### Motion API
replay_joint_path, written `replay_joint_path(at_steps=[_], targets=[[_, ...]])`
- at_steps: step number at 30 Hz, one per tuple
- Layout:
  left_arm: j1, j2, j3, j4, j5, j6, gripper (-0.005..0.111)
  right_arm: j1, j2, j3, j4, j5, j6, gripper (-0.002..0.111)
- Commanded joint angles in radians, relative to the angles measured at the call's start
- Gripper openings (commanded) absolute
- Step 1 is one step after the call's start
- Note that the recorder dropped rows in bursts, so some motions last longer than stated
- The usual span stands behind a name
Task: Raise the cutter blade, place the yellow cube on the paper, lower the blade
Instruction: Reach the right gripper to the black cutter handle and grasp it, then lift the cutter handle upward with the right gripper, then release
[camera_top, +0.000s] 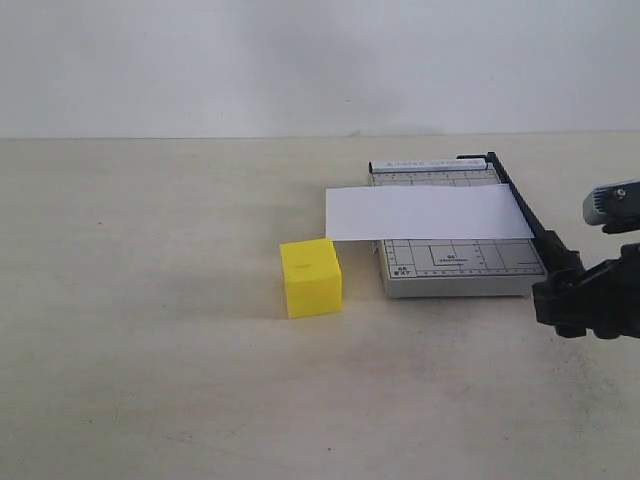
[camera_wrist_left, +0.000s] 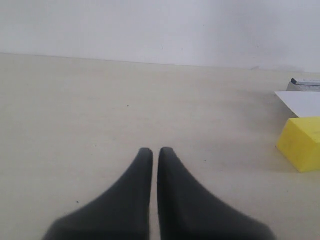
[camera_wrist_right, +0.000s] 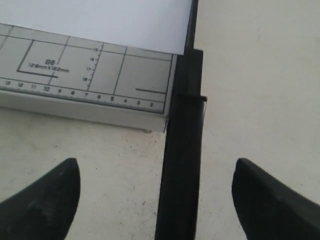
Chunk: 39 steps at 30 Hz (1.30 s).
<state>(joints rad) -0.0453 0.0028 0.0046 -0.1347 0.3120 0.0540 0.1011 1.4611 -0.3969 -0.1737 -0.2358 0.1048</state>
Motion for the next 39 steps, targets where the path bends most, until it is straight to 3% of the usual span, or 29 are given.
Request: replay_joint_path(at_steps=[1,4,6,8,14,22,39], targets=[[0.000,-0.003,-0.005,-0.001,-0.013,-0.002,0.005,-0.001,0.026,0.004,0.042,-0.023,-0.004,0.078],[0.000,-0.003,-0.005,-0.001,-0.013,-0.002,0.005,-0.001,0.036,0.004,0.042,-0.023,-0.005,0.077],[0.000,-0.003,-0.005,-0.001,-0.015,-0.002,0.005,-0.001,0.039,0.004,0.055,-0.013,-0.001,0.069],[0.000,-0.003,-0.005,-0.001,-0.015,-0.002,0.005,-0.001,0.039,0.004,0.084,0.002,0.001,0.056],[0.000,-0.003,-0.005,-0.001,-0.015,-0.002,0.005,-0.001,0.039,0.004,0.101,0.046,-0.003,-0.001],[0.000,-0.003,-0.005,-0.001,-0.015,-0.002,0.005,-0.001,0.018,0.004,0.121,0.031,0.030,0.000],[0.000,-0.003,-0.005,-0.001,-0.015,-0.002,0.005,-0.001,-0.350,0.004,0.121,-0.015,0.043,0.000]])
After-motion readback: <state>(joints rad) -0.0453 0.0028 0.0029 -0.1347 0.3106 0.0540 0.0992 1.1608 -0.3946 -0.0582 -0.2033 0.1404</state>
